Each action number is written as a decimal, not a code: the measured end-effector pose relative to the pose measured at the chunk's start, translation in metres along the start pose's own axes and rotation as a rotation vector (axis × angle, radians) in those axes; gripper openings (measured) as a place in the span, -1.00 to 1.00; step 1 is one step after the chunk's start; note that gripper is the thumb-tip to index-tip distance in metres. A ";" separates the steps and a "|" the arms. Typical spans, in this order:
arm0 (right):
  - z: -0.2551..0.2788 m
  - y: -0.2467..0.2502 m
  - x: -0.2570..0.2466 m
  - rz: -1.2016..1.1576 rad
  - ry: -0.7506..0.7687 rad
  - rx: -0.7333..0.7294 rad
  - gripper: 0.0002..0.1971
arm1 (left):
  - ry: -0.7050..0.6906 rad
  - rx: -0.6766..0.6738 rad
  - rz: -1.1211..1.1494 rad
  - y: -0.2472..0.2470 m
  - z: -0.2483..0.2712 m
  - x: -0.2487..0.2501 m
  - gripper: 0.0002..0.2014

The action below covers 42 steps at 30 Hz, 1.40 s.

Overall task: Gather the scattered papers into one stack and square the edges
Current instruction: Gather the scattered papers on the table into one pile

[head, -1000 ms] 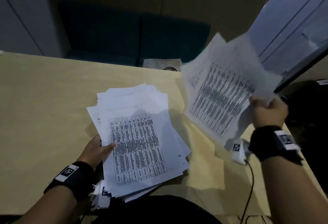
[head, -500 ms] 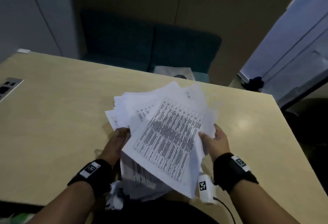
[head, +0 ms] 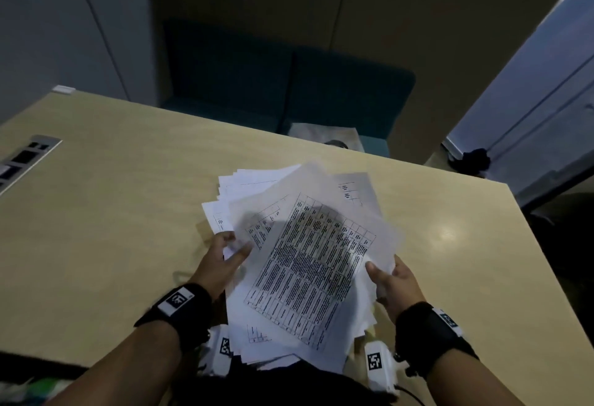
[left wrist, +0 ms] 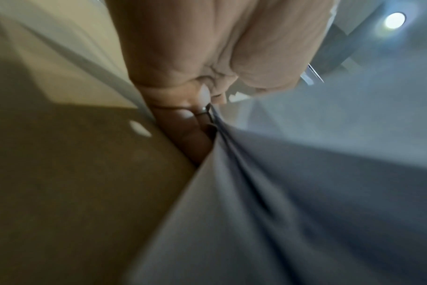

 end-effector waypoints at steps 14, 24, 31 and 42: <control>-0.004 0.001 -0.007 0.081 0.156 0.223 -0.53 | -0.046 0.083 -0.018 0.003 -0.010 -0.007 -0.69; -0.003 -0.012 -0.018 0.499 0.274 0.147 -0.47 | 0.026 0.029 0.171 0.003 -0.008 -0.016 -0.78; -0.019 -0.021 -0.034 0.401 0.186 0.288 -0.66 | 0.061 0.014 0.222 0.009 -0.017 -0.037 -0.33; -0.015 0.002 -0.005 0.125 0.000 0.304 -0.88 | 0.063 0.043 0.063 0.007 -0.008 -0.017 -0.67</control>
Point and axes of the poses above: each hand's wrist, its own z-axis away from the middle knuckle, its own y-axis out of the back of the hand, x = y × z, the point moved 1 cm from there along -z, towards the middle knuckle, and after that the axes turned 3 degrees about -y, right-handed, at the moved point
